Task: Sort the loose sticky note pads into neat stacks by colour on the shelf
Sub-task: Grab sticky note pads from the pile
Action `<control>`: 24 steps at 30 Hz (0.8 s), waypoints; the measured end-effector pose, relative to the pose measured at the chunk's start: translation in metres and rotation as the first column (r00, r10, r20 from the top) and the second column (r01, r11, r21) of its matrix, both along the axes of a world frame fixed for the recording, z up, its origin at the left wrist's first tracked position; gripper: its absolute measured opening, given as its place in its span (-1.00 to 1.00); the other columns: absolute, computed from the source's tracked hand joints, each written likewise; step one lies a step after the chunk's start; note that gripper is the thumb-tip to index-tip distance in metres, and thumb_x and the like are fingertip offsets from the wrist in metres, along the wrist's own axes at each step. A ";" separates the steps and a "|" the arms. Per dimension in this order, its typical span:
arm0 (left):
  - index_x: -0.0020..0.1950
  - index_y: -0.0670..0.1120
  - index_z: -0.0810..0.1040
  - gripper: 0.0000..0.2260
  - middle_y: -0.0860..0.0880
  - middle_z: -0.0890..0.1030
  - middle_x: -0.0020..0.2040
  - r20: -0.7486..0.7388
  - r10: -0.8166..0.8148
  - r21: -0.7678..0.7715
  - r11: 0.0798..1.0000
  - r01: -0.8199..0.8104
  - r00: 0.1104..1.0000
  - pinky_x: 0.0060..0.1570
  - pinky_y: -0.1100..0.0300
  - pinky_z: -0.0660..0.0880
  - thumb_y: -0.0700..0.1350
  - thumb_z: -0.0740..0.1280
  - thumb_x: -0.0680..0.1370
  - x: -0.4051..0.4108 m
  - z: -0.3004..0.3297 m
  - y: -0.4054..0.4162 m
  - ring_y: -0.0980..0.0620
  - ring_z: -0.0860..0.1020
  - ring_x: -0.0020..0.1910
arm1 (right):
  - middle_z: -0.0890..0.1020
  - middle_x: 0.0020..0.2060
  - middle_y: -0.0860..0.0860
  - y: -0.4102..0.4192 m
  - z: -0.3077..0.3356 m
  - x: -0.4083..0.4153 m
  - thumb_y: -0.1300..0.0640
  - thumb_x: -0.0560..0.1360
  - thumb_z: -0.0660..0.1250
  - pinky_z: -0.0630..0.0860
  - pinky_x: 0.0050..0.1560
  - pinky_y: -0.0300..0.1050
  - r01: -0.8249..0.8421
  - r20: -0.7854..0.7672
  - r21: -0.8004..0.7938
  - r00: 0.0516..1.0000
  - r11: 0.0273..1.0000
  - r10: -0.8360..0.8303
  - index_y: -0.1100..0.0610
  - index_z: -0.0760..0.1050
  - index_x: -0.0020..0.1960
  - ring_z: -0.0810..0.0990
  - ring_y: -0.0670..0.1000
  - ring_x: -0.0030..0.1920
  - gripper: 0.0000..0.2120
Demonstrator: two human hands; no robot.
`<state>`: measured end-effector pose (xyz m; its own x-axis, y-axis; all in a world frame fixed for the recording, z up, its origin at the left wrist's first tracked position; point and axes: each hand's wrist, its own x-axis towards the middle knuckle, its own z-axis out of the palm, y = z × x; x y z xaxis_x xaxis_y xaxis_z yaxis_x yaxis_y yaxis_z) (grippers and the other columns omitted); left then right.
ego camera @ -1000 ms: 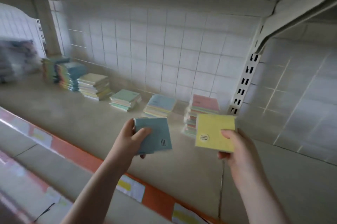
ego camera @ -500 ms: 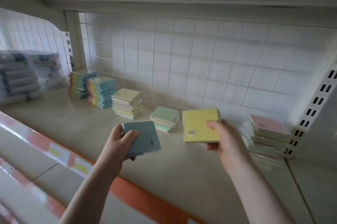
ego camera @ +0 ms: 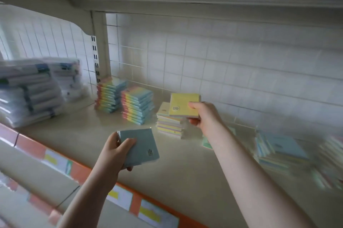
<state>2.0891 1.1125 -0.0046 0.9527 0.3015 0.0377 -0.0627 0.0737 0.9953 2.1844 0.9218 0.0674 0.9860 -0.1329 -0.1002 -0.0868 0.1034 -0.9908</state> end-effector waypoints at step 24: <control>0.06 -0.17 0.44 -0.91 -0.22 0.53 -0.19 -0.061 0.007 0.022 1.000 -0.005 0.998 -0.63 0.25 0.33 -0.26 0.24 0.57 0.014 -0.008 0.049 -0.05 0.48 -0.39 | 0.47 -0.09 0.00 0.028 -0.020 0.042 0.06 0.45 0.36 0.29 -0.15 -0.16 0.209 0.169 -0.740 0.978 0.639 -0.124 0.13 0.39 0.10 0.44 0.07 -0.11 -0.71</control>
